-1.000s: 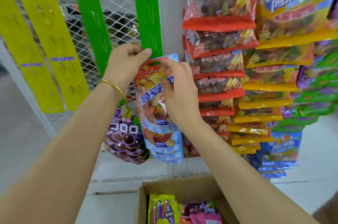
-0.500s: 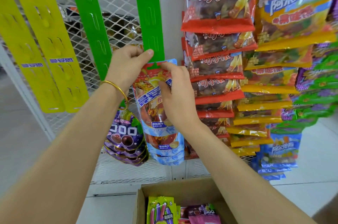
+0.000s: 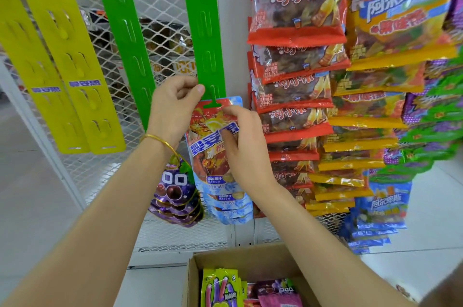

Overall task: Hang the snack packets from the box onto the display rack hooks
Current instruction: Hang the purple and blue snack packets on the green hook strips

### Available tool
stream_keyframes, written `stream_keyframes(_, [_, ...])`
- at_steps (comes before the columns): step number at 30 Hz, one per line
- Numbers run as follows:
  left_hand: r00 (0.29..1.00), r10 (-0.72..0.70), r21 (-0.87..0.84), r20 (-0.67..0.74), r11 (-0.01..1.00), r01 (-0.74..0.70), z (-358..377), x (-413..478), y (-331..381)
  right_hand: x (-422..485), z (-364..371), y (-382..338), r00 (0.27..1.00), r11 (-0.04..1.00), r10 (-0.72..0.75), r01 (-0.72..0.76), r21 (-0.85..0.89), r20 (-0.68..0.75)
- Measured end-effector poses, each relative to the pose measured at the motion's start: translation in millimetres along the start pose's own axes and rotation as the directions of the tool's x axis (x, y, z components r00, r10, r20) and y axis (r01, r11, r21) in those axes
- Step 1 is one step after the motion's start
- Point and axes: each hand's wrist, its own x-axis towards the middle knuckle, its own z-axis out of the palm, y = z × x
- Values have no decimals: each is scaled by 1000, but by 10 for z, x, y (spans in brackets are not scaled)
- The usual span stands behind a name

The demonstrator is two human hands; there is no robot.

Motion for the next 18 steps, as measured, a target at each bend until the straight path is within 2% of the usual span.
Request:
stream_keyframes(3, [997,68,35,-26,997,-67,-24,-222,-203,-153,-83,23,1000,999,23,-23,-43,9])
stream_keyframes(5, [982,155,109,-109,984,-143,-37,-431,-306,-280,-152,50,1000,994,-2,1,-108,-7])
stream_keyframes(7, [933,305,245,-193,935,-255,-26,-681,-375,-437,-231,102,998,987,-48,41,-158,-45])
stream_keyframes(9, [894,410,313,-181,886,-343,40,-972,-420,-633,-315,192,996,982,-55,41,-183,-70])
stream_keyframes(11, [902,428,267,-60,877,-399,156,-1301,-509,-869,-380,360,999,983,-22,13,-182,-43])
stream_keyframes(13, [906,387,222,173,880,-419,286,-1597,-623,-1104,-421,638,997,984,62,-54,-170,41])
stream_keyframes(14, [883,343,222,320,879,-422,352,-1722,-705,-1226,-434,833,987,979,126,-107,-174,103])
stream_keyframes(16, [794,180,245,581,891,-381,484,-1924,-901,-1498,-475,1268,932,947,279,-227,-226,231])
stream_keyframes(18, [702,8,302,712,899,-317,598,-2061,-1129,-1822,-533,1744,827,873,463,-363,-327,318])
